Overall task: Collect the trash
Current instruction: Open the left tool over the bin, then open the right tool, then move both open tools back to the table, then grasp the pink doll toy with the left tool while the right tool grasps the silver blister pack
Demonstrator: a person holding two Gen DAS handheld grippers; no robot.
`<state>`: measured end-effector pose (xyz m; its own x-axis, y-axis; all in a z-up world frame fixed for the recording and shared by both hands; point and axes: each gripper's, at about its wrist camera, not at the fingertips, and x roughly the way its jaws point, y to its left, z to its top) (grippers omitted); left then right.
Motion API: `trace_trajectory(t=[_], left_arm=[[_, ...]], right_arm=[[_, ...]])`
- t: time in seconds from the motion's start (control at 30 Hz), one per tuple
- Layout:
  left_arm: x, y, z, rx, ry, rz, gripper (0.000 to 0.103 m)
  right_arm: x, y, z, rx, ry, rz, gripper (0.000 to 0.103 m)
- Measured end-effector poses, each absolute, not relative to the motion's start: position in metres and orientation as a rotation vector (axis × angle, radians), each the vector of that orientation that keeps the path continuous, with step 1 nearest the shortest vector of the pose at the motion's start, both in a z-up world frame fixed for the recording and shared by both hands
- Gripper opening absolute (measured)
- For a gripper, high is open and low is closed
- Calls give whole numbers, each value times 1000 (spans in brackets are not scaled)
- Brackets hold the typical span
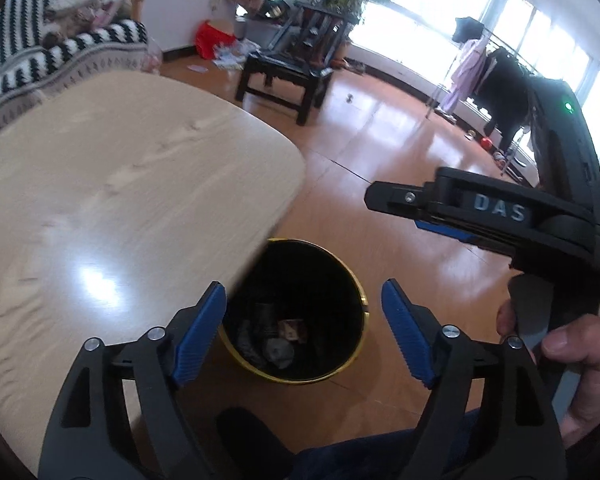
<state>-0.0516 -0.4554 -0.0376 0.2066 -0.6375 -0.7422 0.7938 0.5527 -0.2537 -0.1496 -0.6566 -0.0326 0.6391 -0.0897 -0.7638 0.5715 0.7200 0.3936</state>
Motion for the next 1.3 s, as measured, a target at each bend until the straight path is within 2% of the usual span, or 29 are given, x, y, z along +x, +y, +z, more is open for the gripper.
trace_trajectory(t=[0.2,0.43,0.7,0.8,0.93,1.3], left_arm=[[-32,-380,-8,145,895,-898,82],[2,-247,17,42,864,-653,84],[18,-93,21,-46,842,-402,84],[20,-35,11,-108,851,-336,84],[23,8,0,-103,843,-253,84],[62,59,-25,37,826,-191,84]], right_arm=[[-92,-578,-2,509,795,-246,79],[-29,-455,18,371,824,1,79],[20,-310,25,201,864,242,79],[30,-271,19,149,885,295,75],[44,-226,6,103,924,352,66],[74,-162,-32,-16,1019,388,62]])
